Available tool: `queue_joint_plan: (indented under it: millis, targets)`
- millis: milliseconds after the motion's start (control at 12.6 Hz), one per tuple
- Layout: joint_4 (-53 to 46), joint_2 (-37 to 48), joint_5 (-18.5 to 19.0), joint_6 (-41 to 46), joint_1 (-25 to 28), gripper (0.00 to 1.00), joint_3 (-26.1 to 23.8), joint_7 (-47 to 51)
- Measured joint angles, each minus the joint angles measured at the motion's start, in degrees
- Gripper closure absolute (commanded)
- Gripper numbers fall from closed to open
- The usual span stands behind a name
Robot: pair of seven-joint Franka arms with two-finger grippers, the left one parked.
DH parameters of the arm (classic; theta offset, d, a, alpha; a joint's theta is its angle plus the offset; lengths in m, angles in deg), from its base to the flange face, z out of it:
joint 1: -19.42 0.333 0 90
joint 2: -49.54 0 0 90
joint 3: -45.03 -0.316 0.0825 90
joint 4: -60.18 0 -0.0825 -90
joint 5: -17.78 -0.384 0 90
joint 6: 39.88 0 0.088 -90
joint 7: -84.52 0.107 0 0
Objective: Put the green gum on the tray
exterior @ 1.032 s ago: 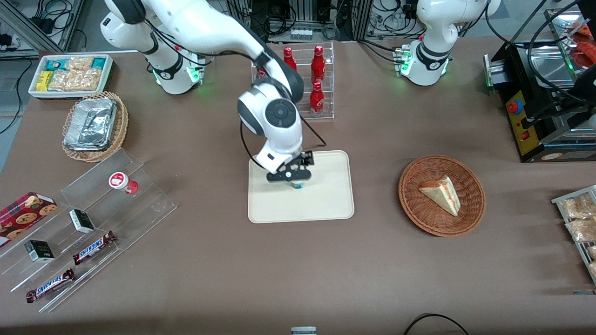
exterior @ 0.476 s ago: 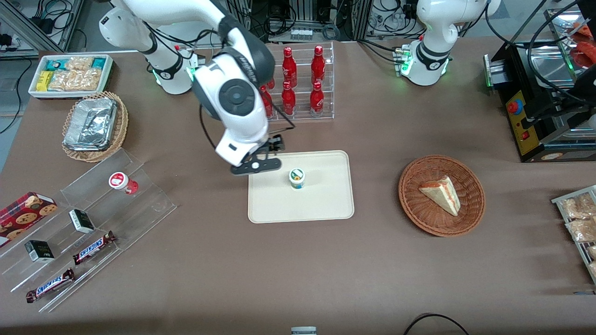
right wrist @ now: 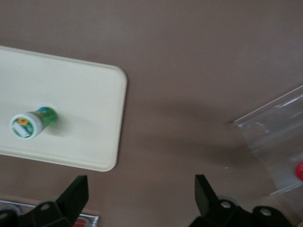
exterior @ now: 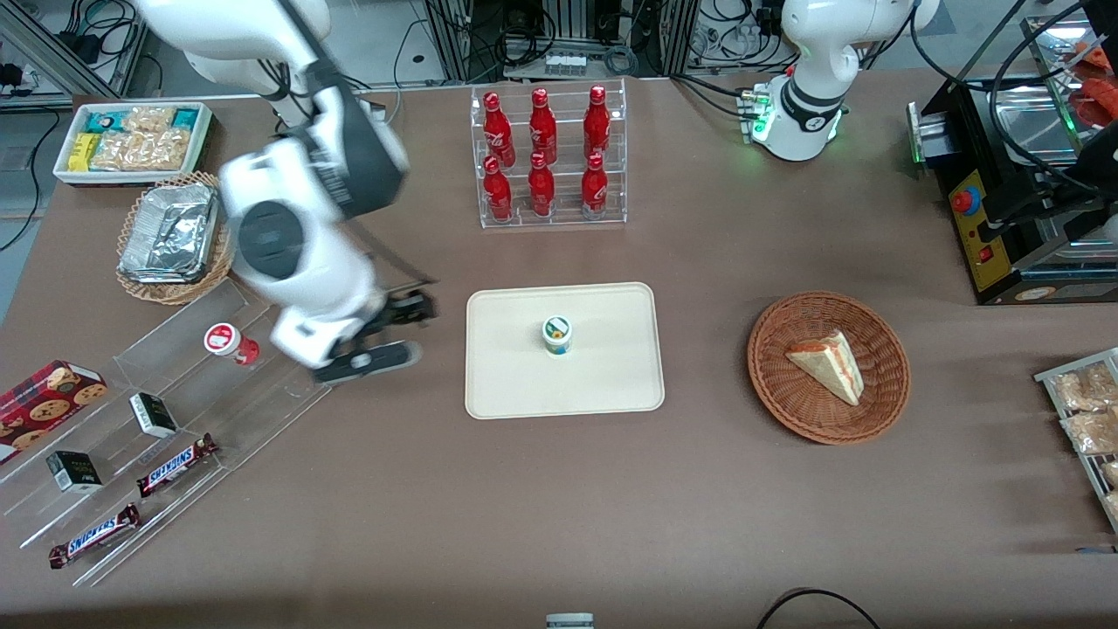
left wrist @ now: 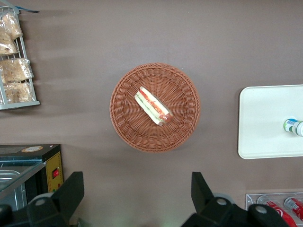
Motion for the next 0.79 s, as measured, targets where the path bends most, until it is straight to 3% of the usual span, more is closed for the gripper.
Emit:
queue_joint_plan:
  millis: [317, 794]
  targets:
    - [2.8, 3.9, 0.1, 0.3, -11.6, 0.00, -0.1, -3.8]
    - [6.8, 10.2, 0.1, 1.3, -20.2, 0.00, -1.3, -5.9]
